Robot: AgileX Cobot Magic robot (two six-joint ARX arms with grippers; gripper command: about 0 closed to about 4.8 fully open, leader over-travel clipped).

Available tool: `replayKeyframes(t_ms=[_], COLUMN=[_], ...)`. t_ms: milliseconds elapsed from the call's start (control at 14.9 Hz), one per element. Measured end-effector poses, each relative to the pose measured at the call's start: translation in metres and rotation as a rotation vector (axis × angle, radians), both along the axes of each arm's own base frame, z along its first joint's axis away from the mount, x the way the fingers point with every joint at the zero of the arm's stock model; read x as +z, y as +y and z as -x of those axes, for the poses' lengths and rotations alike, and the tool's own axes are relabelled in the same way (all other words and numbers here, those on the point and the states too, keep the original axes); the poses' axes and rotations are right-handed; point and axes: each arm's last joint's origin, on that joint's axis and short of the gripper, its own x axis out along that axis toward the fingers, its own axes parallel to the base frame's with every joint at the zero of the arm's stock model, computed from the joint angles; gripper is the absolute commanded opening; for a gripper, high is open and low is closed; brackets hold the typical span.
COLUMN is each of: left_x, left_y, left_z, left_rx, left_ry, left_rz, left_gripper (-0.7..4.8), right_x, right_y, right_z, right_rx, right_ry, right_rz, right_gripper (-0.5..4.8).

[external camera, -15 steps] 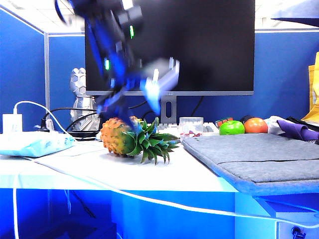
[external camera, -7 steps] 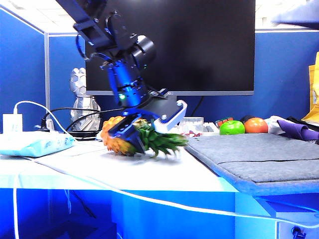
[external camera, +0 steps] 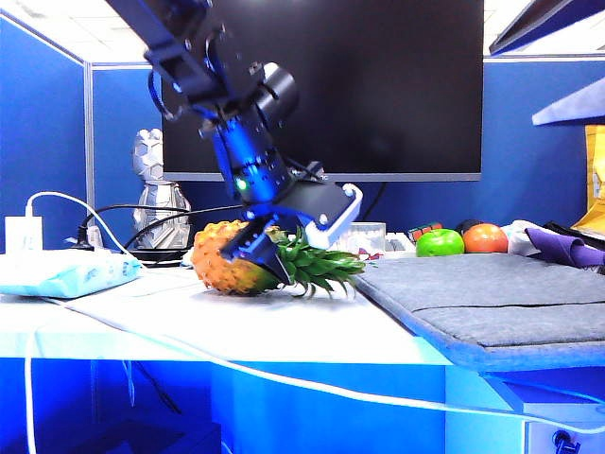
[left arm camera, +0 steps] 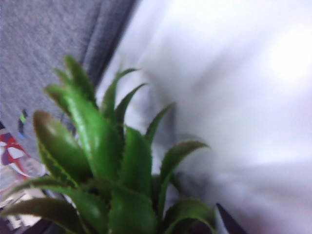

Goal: Pick up the pineapple and place it above the gray bag.

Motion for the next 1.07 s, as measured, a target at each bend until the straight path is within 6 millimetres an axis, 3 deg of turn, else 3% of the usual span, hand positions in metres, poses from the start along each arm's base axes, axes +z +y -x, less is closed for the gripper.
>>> replayKeyframes(t_ms=[67,269,336,537,739,940,1007,1074], left_x=[-0.003,-0.016,-0.022,-0.030,-0.024,0.014,0.038,0.081], left_y=[-0.002,-0.010,-0.013,-0.018,-0.029,-0.052,-0.058,-0.061], left_z=[-0.003,-0.015,-0.018,-0.022,-0.021,-0.020,-0.019,-0.011], left_rx=[0.004,0.056,0.085,0.165,0.220,0.302,0.307,0.331], left_ry=[-0.020,-0.105,-0.134,-0.164,-0.170,-0.120,-0.120,-0.115], left_rz=[0.016,0.073,0.066,0.087,0.121,0.334,0.430,0.562], left_gripper=[3.55,0.46,-0.06,-0.06,-0.06,-0.06,-0.06,-0.06], right_x=[-0.001,-0.002,-0.002,-0.003,-0.003,-0.003,-0.003,-0.003], right_y=[0.005,0.019,0.022,0.023,0.023,0.022,0.022,0.022], right_z=[0.001,0.005,0.005,0.005,0.005,0.004,0.004,0.003], right_rx=[0.032,0.120,0.141,0.132,0.115,0.076,0.075,0.073], right_ry=[0.016,0.014,0.012,-0.006,-0.020,-0.026,-0.026,-0.030], right_rz=[-0.001,0.008,0.009,0.032,0.054,0.080,0.082,0.083], right_gripper=[4.79,4.79,4.79,4.79,4.79,4.79,4.79,4.79])
